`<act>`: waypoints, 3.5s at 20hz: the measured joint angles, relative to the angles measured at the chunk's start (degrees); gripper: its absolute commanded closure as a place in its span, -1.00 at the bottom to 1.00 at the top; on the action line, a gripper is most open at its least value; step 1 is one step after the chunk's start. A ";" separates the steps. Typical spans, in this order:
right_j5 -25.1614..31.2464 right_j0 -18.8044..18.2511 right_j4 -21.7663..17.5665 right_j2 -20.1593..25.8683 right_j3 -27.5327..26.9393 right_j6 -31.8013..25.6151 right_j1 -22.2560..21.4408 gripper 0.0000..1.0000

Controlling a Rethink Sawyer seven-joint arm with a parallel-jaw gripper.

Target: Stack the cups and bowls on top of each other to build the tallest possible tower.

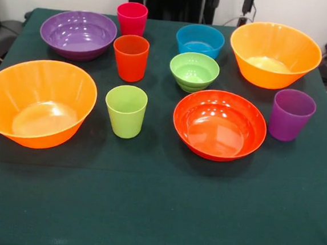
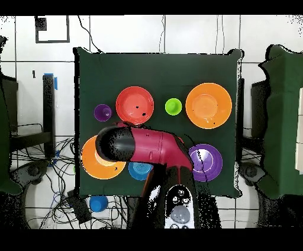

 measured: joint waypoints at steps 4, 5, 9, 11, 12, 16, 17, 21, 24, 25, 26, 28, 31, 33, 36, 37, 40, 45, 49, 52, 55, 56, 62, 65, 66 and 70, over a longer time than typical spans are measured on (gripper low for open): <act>-1.41 -0.51 0.01 0.02 -1.59 0.00 2.50 -1.00; -1.50 -0.60 0.01 0.02 -1.98 0.00 2.99 -1.00; -1.77 -0.89 0.06 0.02 -3.48 0.00 4.86 -1.00; -1.78 -0.92 0.15 0.02 -3.81 0.01 5.21 -1.00; -1.79 -0.93 0.19 0.02 -3.97 0.01 5.38 -1.00; -1.83 -0.92 0.76 -0.02 -4.73 0.04 5.95 -1.00; -1.83 -0.92 0.94 -0.08 -4.90 0.11 6.08 -1.00; -1.83 -0.94 2.17 -0.50 -6.34 0.87 7.13 -1.00; -1.83 -1.02 3.17 -0.77 -7.86 1.81 8.05 -1.00; -1.83 -1.07 3.43 -0.84 -8.37 2.14 8.32 -1.00; -1.83 -1.18 3.66 -0.93 -8.86 2.48 8.56 -1.00; -1.83 -1.39 4.06 -1.12 -9.58 3.00 8.92 -1.00; -1.83 -1.64 4.66 -1.36 -10.21 3.60 9.30 -1.00; -1.83 -1.83 4.98 -1.62 -10.61 4.08 9.55 -1.00; -1.82 -1.98 5.04 -2.00 -10.81 4.57 9.58 -1.00; -1.83 -2.02 5.05 -2.18 -10.83 4.66 9.59 -1.00; -1.83 -2.11 5.05 -2.86 -10.83 4.72 9.58 -1.00; -1.82 -2.18 5.05 -4.07 -10.82 4.72 9.56 -1.00; -1.83 -2.66 5.05 -4.20 -10.72 4.72 9.50 -1.00; -1.89 -3.29 5.01 -4.22 -10.45 4.72 9.45 -1.00; -2.27 -3.92 4.97 -4.25 -9.89 4.72 9.43 -1.00; -2.43 -4.10 4.95 -4.26 -9.68 4.72 9.42 -1.00; -3.94 -4.60 4.93 -4.47 -8.46 4.72 9.42 -1.00; -4.37 -4.61 4.92 -4.64 -7.86 4.72 9.41 -1.00; -4.37 -4.61 4.91 -4.65 -7.79 4.72 9.41 -1.00; -4.37 -4.60 4.82 -4.77 -7.50 4.72 9.40 -1.00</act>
